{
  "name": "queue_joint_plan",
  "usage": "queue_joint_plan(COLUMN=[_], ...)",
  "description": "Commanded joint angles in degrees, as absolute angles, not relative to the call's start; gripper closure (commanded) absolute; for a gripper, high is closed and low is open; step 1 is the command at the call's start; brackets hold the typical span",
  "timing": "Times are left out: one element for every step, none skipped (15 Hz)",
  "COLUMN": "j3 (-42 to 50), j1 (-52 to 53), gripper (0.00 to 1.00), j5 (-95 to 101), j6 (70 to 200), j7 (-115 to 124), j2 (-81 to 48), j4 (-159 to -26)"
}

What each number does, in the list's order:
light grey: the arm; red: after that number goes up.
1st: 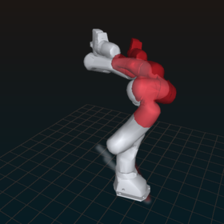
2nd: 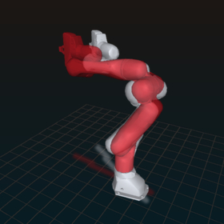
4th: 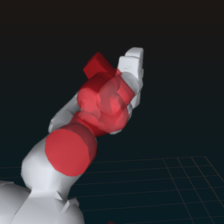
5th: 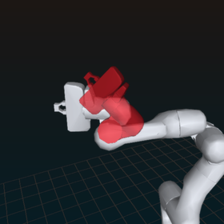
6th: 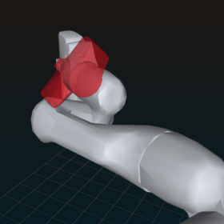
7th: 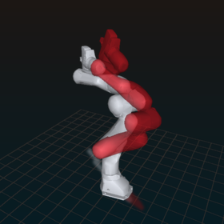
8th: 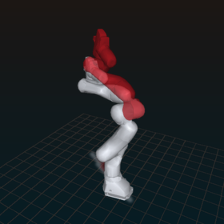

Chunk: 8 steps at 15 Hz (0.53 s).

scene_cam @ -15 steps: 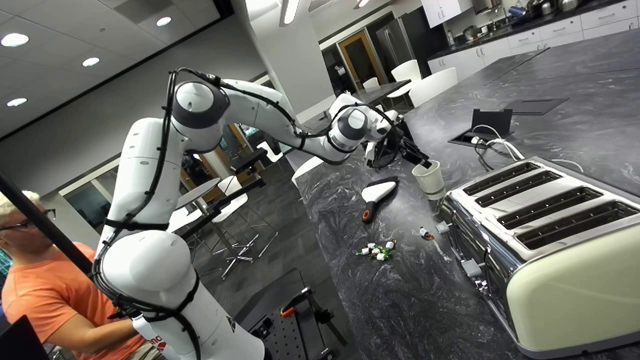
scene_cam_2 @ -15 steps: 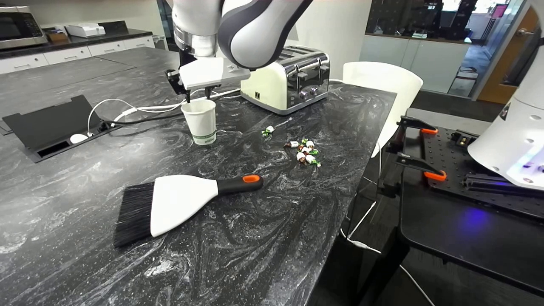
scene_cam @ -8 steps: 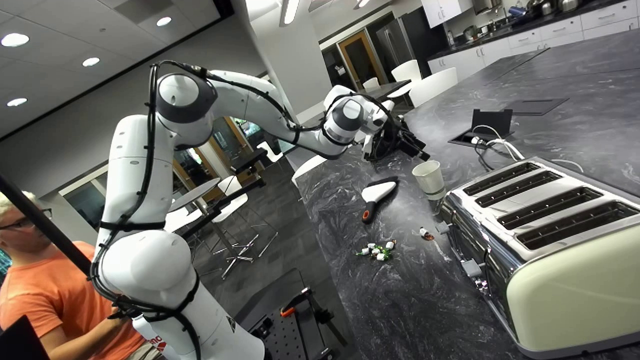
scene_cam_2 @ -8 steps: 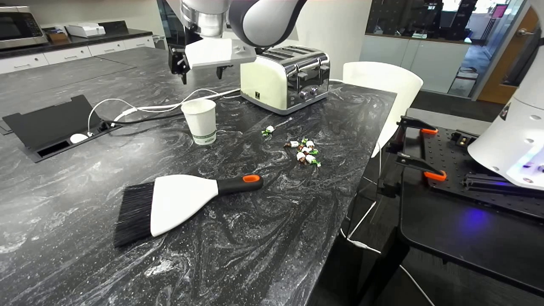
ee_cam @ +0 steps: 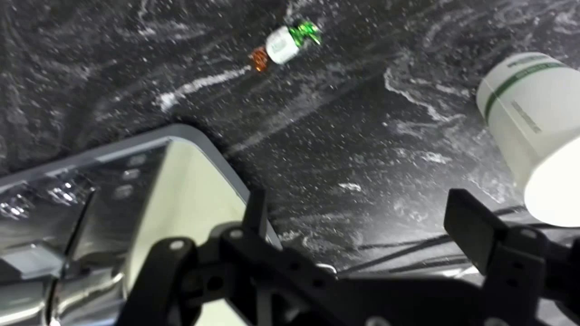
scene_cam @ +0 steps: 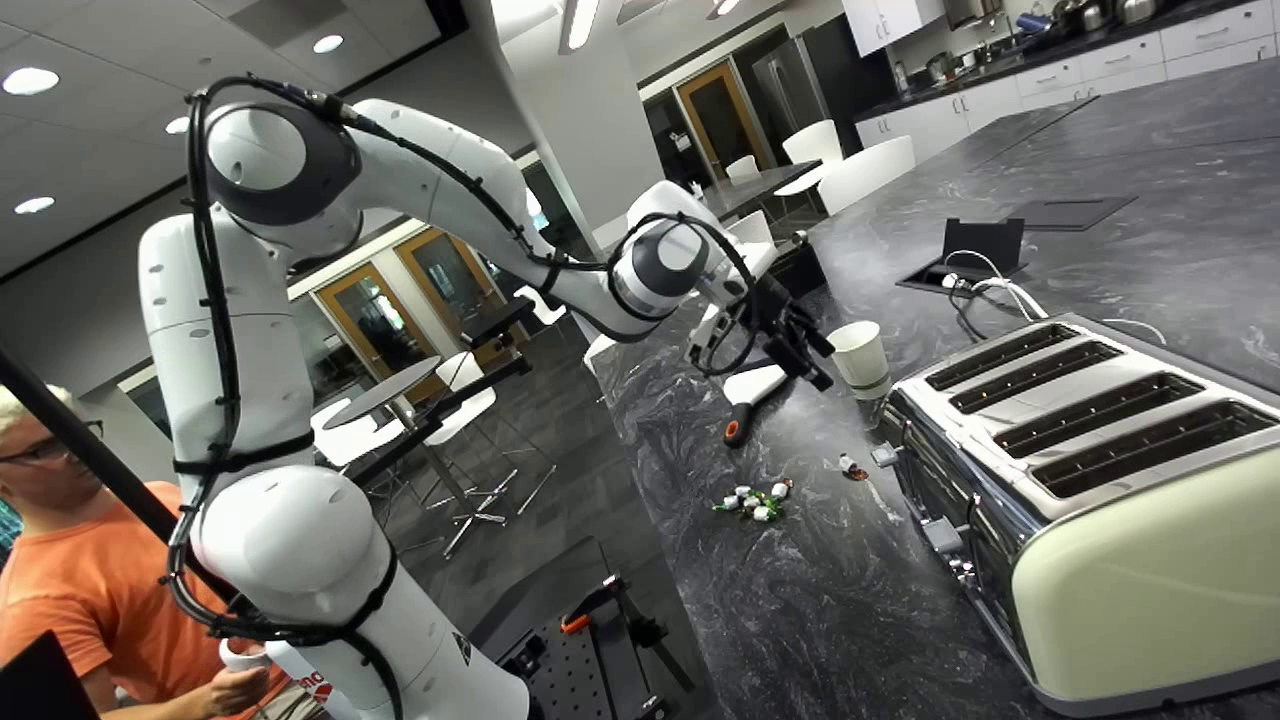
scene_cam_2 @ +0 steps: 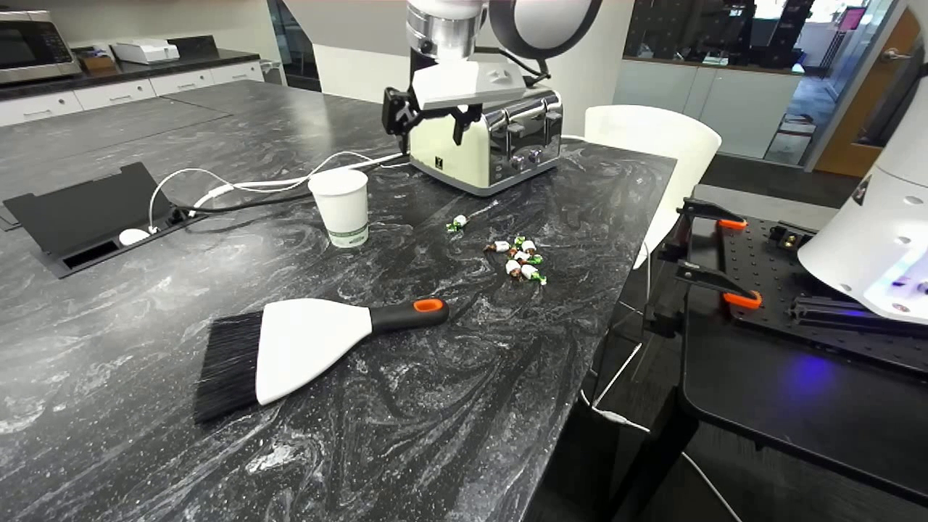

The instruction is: Place three sweets in the cup

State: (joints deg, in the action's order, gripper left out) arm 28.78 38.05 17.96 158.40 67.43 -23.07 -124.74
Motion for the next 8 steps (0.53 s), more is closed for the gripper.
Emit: queue_joint_plan(j3=[19.7, 16.9, 14.9, 13.0, 11.8, 11.2, 10.4, 10.1], j1=[27.9, 24.9, 22.7, 20.8, 19.5, 18.6, 17.7, 17.3], gripper=[0.0, 0.0, 0.0, 0.0, 0.0, 0.0, 0.0, 0.0], j5=[15.0, 13.6, 12.6, 10.9, 9.7, 8.9, 7.8, 7.1], j6=[159.6, 159.9, 159.6, 159.1, 159.1, 159.3, 159.2, 159.3], j7=[65.7, 65.2, 65.1, 65.2, 65.9, 66.8, 66.8, 67.0], j2=[-20.1, -20.6, -21.6, -22.7, -23.7, -25.0, -25.7, -26.6], j4=[-130.0, -130.4, -130.0, -129.3, -128.7, -127.9, -127.6, -127.2])
